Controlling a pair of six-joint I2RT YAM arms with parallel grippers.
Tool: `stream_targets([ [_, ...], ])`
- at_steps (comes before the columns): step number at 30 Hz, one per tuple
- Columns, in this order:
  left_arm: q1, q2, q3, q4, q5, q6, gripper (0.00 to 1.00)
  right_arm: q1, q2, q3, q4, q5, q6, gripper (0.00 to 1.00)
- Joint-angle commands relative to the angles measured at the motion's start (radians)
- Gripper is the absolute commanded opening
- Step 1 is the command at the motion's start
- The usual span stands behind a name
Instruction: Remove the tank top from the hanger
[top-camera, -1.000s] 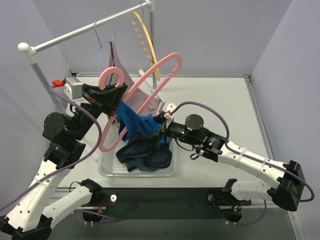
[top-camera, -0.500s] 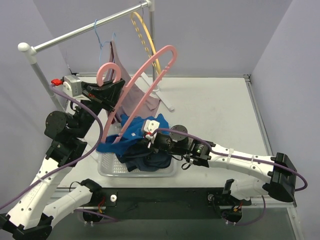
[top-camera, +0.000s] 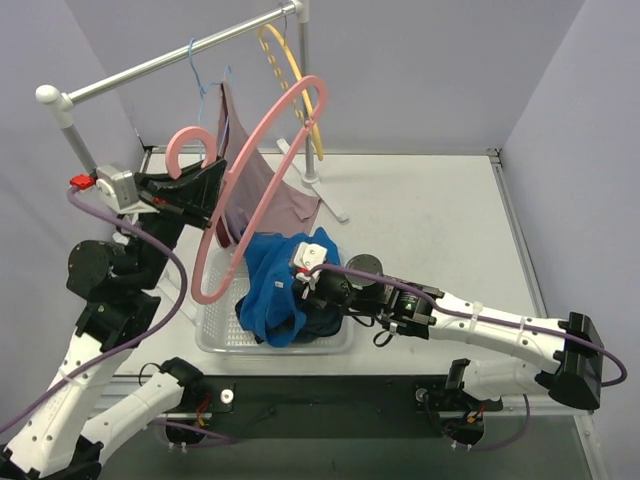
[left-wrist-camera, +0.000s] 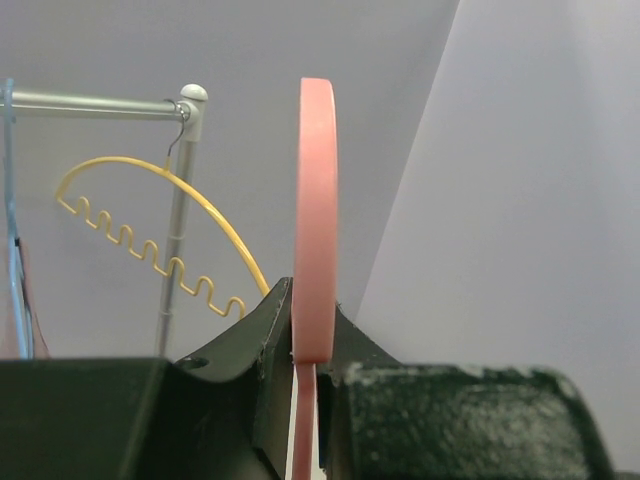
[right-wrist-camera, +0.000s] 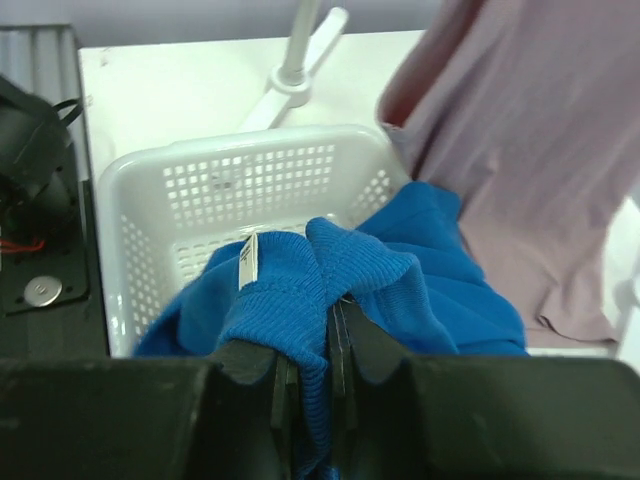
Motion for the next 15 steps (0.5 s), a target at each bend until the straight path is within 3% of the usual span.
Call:
stream_targets([
  [1,0.0,-0.115,0.052,-0.061,0.04,0.035,0.0,-0.004,-0.099,0.042,0.033,0.194,0.046,0.0],
  [8,0.0,-0.293,0.082,-0.404,0.117,0.077,0.0,-0.101,-0.243,0.037,0.019,0.348,0.117,0.0],
  [15,-0.001,-0.473,0.061,-0.627,0.305,0.092,0.0,-0.221,-0.222,0.304,-0.161,0.273,0.163,0.0],
])
